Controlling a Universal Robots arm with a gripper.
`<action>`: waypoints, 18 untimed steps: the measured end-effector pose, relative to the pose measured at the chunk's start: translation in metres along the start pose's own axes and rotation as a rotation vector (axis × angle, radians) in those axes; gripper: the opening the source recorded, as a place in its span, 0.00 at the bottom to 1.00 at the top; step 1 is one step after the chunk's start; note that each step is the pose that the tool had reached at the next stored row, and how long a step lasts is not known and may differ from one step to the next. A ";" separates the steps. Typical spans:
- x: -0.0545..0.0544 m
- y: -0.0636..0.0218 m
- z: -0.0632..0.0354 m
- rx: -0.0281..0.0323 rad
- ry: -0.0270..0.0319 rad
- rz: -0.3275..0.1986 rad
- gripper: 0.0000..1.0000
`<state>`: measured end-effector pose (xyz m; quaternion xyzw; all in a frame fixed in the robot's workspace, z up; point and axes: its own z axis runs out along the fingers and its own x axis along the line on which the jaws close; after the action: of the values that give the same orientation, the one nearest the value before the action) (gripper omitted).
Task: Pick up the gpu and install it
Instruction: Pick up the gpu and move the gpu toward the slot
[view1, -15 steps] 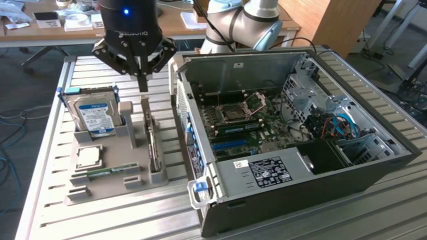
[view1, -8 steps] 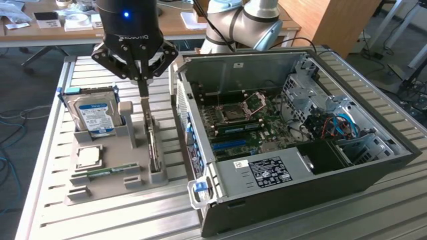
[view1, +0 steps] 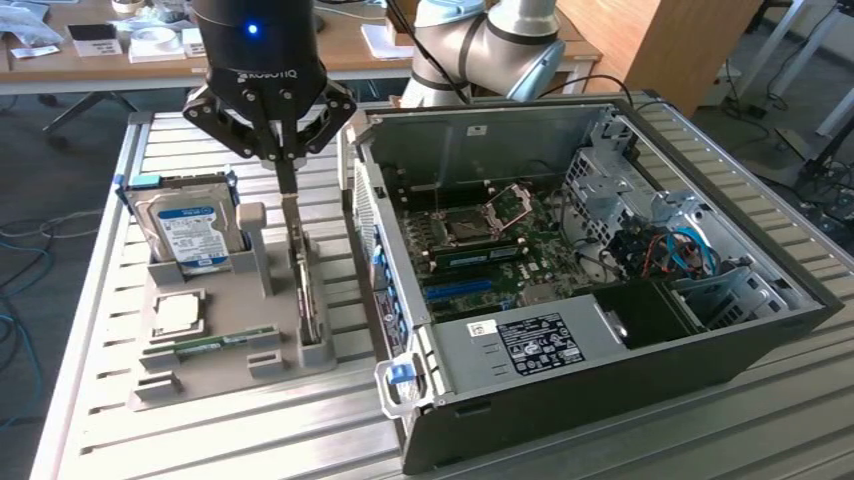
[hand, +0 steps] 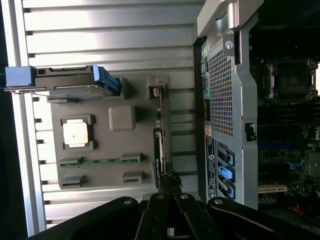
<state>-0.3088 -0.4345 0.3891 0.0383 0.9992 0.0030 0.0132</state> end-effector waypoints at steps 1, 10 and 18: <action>0.000 0.0000 0.0000 0.0000 0.0000 0.000 0.10; 0.000 0.0000 0.0000 0.0000 0.0001 0.000 0.10; 0.000 0.0000 0.0000 0.0000 0.0000 0.000 0.41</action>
<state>-0.3089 -0.4345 0.3891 0.0383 0.9992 0.0030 0.0132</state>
